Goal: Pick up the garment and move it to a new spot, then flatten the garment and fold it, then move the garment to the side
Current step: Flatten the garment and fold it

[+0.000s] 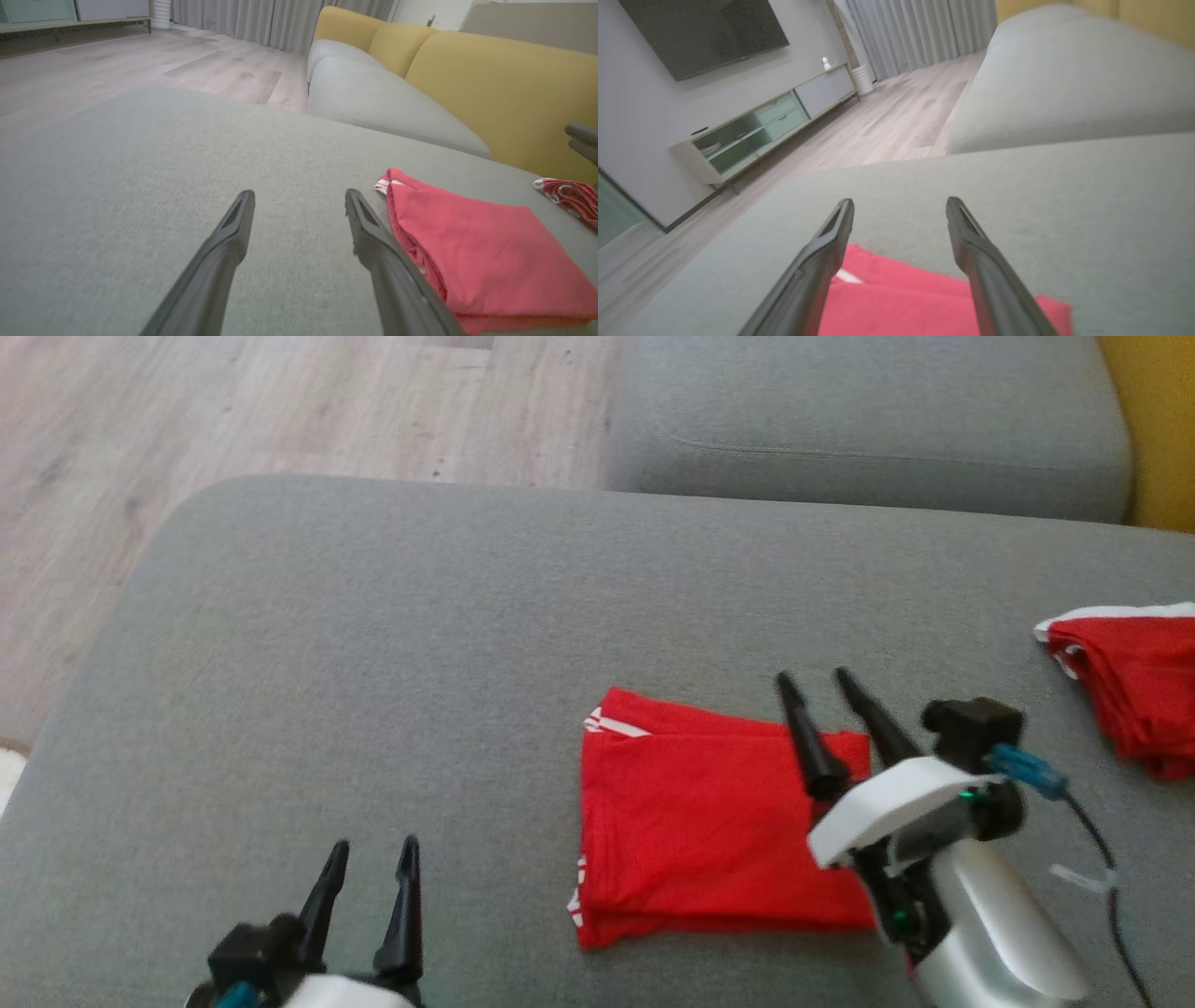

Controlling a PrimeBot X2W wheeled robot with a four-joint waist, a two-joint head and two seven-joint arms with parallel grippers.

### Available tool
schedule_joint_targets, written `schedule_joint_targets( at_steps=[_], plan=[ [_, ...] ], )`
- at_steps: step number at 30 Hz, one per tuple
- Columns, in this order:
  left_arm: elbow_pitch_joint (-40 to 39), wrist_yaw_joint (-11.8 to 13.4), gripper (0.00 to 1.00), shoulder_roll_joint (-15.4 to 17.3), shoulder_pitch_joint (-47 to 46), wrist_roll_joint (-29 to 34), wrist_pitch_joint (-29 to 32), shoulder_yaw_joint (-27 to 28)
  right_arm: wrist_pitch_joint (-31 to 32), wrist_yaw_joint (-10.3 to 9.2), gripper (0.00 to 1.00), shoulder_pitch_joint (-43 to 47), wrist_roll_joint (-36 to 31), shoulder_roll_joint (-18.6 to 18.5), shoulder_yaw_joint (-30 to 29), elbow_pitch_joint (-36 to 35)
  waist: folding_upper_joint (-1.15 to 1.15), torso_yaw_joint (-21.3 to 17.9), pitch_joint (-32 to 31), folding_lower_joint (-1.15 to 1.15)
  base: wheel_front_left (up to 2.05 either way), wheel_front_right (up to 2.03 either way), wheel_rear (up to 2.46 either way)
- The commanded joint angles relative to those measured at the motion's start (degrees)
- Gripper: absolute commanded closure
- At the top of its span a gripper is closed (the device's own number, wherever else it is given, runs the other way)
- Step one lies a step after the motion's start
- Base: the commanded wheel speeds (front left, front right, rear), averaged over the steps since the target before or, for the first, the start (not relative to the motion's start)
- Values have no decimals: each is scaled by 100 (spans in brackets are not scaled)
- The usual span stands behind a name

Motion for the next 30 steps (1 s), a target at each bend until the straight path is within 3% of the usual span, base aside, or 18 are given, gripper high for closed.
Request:
schedule_joint_targets(
  at_steps=[1,13,20,30],
  plan=[
    [-126,-40,0,-17,-438,53,-84,170,-116,37,0,-19,-269,10,-129,-343,0,-115,-34,0,0,0,0],
    [173,-80,0,-186,-460,-14,-216,259,-209,37,0,1230,-1392,10,-1103,-1354,0,-509,-272,0,0,0,0],
    [272,-85,0,-209,-192,-55,-297,407,-343,37,0,1800,-1427,10,-1239,-1602,0,-606,-356,0,0,0,0],
    [263,-50,0,-152,17,49,-335,546,-459,37,0,1920,-1379,10,-1307,-1538,0,-621,-408,0,0,0,0]
  ],
)
